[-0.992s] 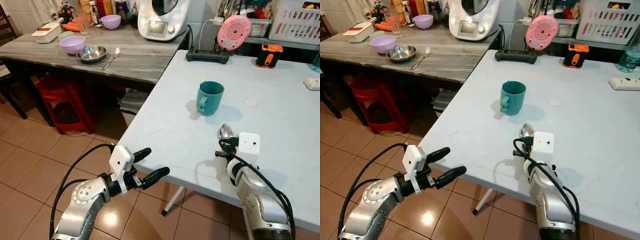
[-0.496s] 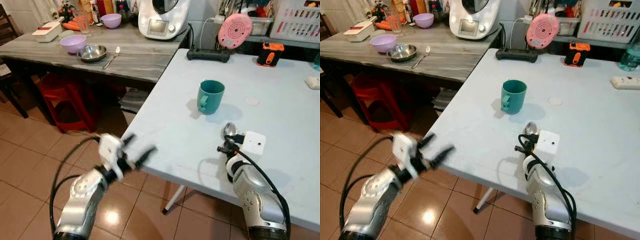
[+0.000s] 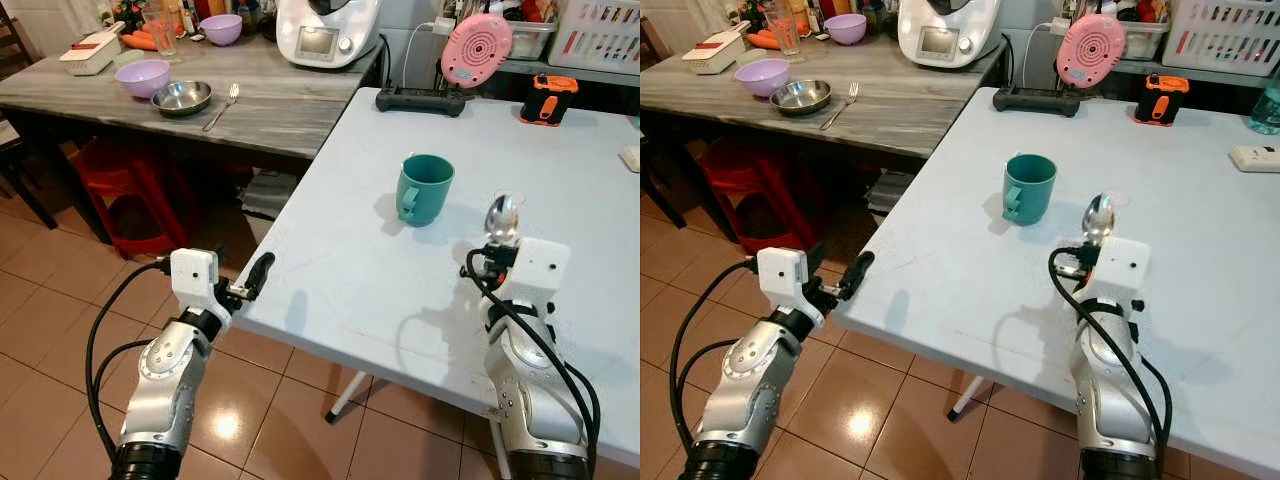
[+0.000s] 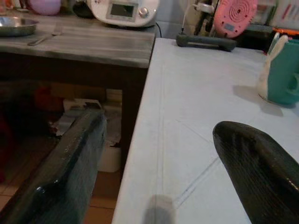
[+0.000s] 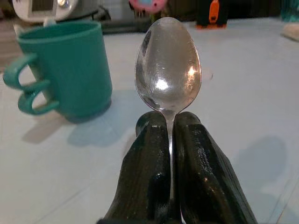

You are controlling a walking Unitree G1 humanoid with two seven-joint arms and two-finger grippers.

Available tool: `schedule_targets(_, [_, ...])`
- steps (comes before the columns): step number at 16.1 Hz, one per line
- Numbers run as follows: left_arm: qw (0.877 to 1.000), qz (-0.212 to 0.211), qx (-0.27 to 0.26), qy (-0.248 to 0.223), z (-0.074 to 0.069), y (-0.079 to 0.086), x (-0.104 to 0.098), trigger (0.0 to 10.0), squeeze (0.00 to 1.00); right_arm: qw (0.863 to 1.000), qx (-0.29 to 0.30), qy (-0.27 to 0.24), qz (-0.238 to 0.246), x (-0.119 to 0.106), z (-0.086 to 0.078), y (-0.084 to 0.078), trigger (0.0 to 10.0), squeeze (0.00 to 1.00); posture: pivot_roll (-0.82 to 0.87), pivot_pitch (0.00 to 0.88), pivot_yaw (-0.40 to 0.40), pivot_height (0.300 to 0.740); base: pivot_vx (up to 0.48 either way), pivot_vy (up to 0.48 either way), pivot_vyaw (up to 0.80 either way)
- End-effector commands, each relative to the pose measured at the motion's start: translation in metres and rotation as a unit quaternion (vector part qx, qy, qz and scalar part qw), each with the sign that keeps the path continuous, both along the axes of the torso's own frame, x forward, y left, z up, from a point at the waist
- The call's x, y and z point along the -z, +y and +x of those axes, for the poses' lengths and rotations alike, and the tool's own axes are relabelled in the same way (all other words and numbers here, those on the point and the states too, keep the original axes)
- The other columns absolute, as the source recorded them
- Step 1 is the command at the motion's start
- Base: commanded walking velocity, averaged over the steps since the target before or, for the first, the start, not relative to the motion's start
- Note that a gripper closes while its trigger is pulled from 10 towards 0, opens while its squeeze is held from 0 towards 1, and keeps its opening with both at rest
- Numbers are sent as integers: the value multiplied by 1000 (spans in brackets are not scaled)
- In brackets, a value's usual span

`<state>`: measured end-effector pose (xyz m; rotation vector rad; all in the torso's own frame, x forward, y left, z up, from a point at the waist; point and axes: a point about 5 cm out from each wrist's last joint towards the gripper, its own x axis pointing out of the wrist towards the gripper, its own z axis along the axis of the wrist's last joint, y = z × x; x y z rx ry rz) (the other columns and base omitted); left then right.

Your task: Setting the table

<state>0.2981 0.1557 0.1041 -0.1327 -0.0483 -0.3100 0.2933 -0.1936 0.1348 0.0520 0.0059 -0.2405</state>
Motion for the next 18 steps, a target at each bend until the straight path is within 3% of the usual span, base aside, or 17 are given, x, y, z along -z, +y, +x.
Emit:
schedule_targets(1, [1000, 1, -12, 3, 1, 2, 1, 10000, 0, 1000, -1, -21, -4, -9, 1, 3, 10000, 0, -90, 70, 57, 740, 0, 0, 0])
schedule_targets(4, [1000, -9, -1, 1, 2, -2, 0, 10000, 0, 1000, -1, -18, 0, -6, 2, 2, 10000, 0, -94, 68, 58, 740, 0, 96, -440])
schedule_targets(11, [1000, -8, 5, -2, 4, -4, -1, 10000, 0, 1000, -3, -20, 1, -5, 2, 3, 10000, 0, -95, 68, 60, 740, 0, 389, -715])
schedule_targets(18, [1000, -1, -12, -8, 5, -2, -3, 10000, 0, 999, -28, -32, -2, -8, 2, 8, 10000, 0, -96, 67, 62, 740, 0, 410, 0])
